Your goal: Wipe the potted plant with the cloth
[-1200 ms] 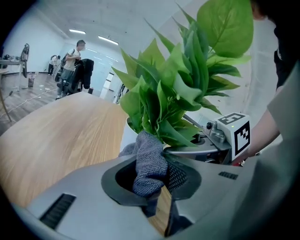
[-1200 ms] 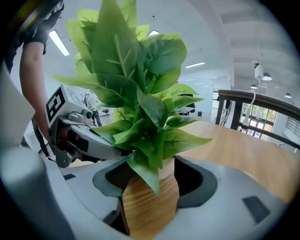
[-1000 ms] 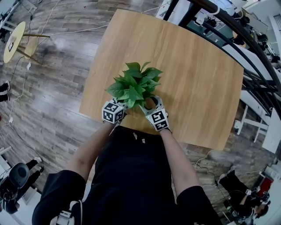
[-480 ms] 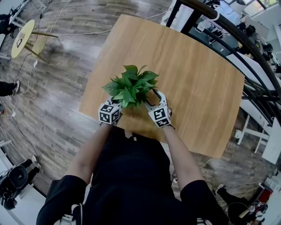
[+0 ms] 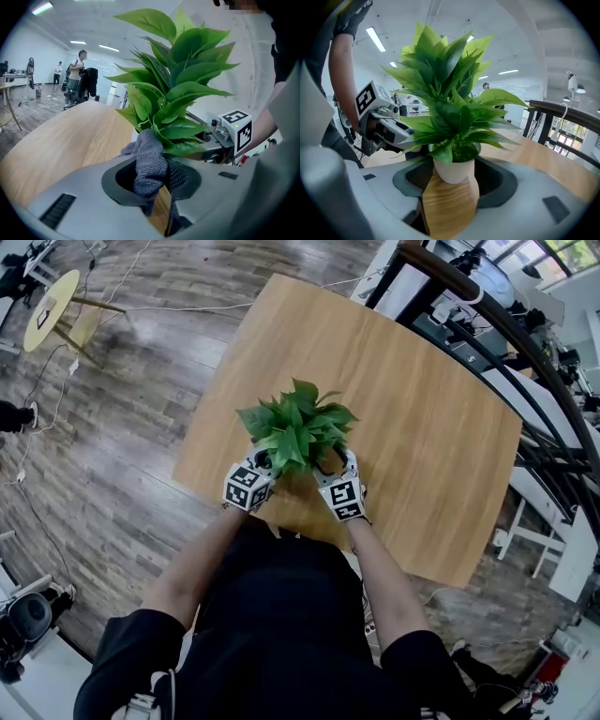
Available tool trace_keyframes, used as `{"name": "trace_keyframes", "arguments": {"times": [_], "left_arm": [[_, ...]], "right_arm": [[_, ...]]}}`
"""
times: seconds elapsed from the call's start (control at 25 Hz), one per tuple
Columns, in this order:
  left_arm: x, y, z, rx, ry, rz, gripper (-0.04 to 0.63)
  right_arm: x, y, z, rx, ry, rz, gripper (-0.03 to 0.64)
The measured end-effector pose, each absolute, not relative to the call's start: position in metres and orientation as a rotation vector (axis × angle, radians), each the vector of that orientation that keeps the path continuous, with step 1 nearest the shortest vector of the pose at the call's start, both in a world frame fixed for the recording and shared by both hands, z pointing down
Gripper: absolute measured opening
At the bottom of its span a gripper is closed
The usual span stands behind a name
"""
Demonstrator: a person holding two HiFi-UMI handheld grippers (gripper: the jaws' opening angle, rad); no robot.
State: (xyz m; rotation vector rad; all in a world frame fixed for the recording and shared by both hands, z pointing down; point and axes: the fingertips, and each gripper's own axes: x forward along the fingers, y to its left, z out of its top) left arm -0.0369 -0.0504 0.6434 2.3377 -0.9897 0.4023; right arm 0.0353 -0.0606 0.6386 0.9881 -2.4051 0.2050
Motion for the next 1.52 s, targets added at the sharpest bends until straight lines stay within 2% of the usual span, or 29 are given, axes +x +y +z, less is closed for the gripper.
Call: {"name": "trace_keyframes", "arguments": {"times": [0.64, 0.92, 1.2, 1.52], "left_arm": [[-0.049, -0.045, 0.646, 2.280, -1.055, 0.356, 0.109], [-0.055, -0.052, 0.647, 2.277, -1.093, 0.360, 0.109], [-0.061, -0.059, 0.644, 2.261, -1.105, 0.348, 0.109], [-0.057, -0.046, 0.645, 2.263, -1.067, 0.316, 0.109]], "right_arm": [[0.022, -0.028, 0.635, 0.852, -2.476, 0.223, 0.258], [0.041, -0.050, 0.654, 0.864, -2.394, 0.191, 0.259], [0.028, -0.060, 0.647, 0.835, -2.436, 0.180, 0.258], [0.018, -0.042, 0.648, 0.907, -2.446, 0.271, 0.258]]}}
